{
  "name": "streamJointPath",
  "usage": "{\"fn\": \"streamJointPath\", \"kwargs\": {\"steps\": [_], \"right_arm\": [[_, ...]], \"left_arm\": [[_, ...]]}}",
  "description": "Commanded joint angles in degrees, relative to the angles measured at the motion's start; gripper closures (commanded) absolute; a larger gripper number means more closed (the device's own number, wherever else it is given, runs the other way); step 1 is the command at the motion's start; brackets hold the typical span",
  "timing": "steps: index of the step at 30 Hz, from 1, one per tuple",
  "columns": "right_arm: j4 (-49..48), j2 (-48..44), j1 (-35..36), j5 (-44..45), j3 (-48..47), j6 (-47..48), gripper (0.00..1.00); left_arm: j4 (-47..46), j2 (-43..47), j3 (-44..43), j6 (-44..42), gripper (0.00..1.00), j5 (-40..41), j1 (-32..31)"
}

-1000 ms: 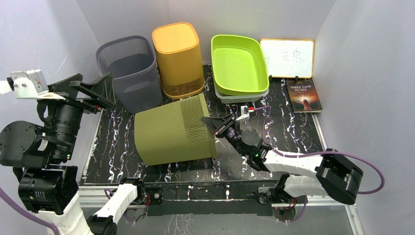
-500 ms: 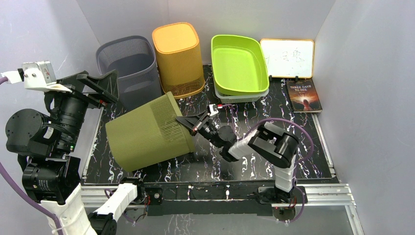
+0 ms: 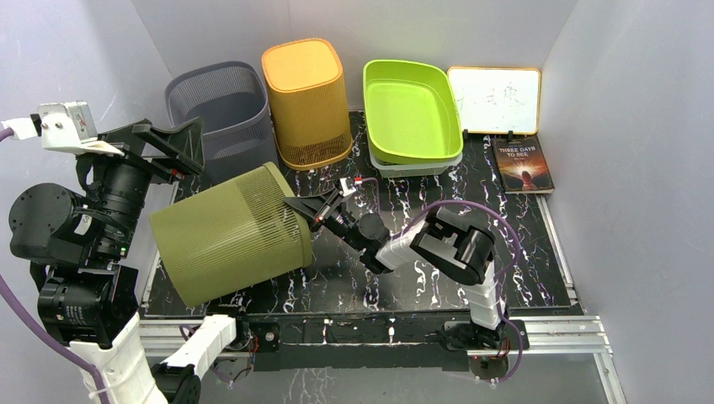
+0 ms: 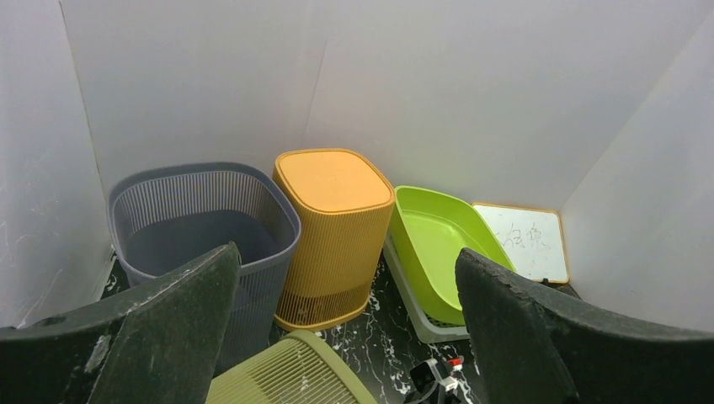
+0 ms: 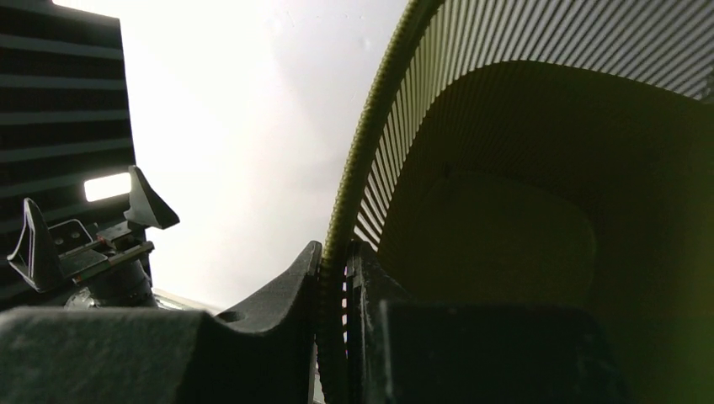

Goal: Turn the large container upside down

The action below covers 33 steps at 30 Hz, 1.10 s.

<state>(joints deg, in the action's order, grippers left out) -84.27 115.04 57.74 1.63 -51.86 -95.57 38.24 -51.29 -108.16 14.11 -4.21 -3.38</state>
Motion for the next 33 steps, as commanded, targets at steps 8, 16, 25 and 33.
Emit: {"fn": "streamJointPath", "kwargs": {"steps": [8, 16, 25, 33], "right_arm": [[-20.0, -2.0, -6.0, 3.2, 17.9, -8.3, 1.00], [-19.9, -6.6, -12.9, 1.2, 28.6, -4.8, 1.00], [-19.8, -6.8, -16.4, -0.7, 36.3, -1.0, 1.00], [-19.8, -4.6, -20.9, -3.6, 39.2, 1.9, 0.69]], "left_arm": [[-0.2, -0.3, -0.1, -0.9, 0.02, -0.2, 0.2], [-0.3, -0.1, 0.9, -0.7, 0.02, -0.3, 0.2], [-0.1, 0.8, 2.5, -0.7, 0.02, 0.1, 0.2], [-0.3, 1.1, 4.1, -0.7, 0.02, 0.1, 0.2]]}}
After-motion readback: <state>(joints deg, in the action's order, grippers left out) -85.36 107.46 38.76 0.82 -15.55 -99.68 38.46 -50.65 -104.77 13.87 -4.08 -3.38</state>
